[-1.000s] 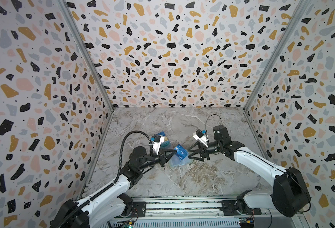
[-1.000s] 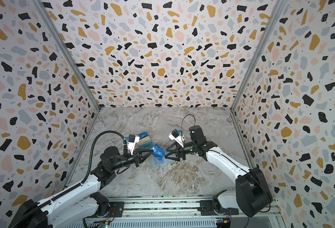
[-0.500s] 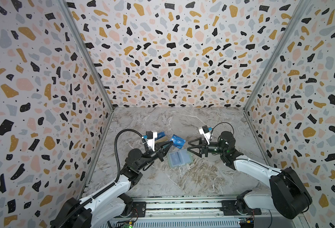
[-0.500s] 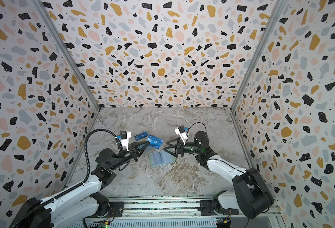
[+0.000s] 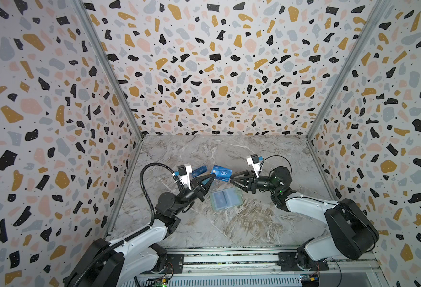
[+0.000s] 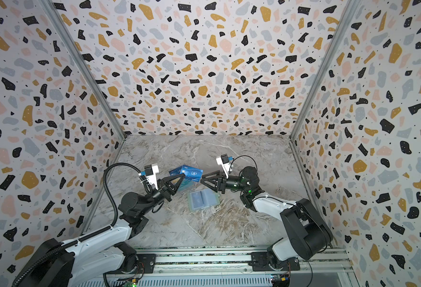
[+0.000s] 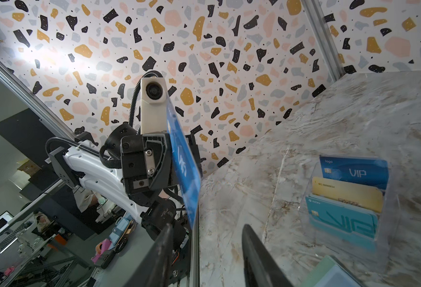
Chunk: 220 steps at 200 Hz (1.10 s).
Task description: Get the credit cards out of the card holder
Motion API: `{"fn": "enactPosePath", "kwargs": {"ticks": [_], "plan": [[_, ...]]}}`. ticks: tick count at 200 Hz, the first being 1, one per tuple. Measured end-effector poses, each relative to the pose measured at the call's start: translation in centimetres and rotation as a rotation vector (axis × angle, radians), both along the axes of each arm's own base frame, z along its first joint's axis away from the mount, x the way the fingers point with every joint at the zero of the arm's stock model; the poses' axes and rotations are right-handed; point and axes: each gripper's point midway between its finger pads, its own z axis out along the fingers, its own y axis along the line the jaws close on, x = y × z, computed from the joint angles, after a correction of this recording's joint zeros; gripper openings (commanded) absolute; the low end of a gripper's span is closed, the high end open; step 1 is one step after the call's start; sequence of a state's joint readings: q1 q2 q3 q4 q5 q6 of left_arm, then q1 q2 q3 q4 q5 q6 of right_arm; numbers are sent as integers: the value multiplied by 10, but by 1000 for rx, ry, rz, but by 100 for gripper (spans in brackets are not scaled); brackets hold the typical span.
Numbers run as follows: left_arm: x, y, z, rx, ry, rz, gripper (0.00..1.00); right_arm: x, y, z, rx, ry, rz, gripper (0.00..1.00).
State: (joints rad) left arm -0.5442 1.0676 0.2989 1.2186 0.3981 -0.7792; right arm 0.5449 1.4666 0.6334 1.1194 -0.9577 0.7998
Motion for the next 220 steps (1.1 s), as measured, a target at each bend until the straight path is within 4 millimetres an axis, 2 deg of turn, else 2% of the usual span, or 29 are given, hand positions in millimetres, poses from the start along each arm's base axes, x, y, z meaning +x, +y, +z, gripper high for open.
{"fn": "enactPosePath", "kwargs": {"ticks": [43,66,89,122,163,179,197,220], "plan": [[1,1,4,-37,-12,-2,0,-1,10,19,49,-32,25,31],[1,1,2,-47,-9,-2,0,-3,14,26,68,-45,37,22],[2,1,2,-60,-9,-7,0,-3,15,26,78,-36,43,12],[3,0,1,-65,-8,-8,0,-3,16,24,81,-21,51,3],[4,0,-1,-51,-7,-2,0,-3,16,24,83,-21,54,0],[3,1,-2,-31,-7,7,5,-3,15,23,80,-17,53,0],[2,2,-4,1,-12,21,16,-2,14,20,70,-12,50,0],[5,2,-18,80,20,49,28,2,9,17,50,-13,38,0]]}}
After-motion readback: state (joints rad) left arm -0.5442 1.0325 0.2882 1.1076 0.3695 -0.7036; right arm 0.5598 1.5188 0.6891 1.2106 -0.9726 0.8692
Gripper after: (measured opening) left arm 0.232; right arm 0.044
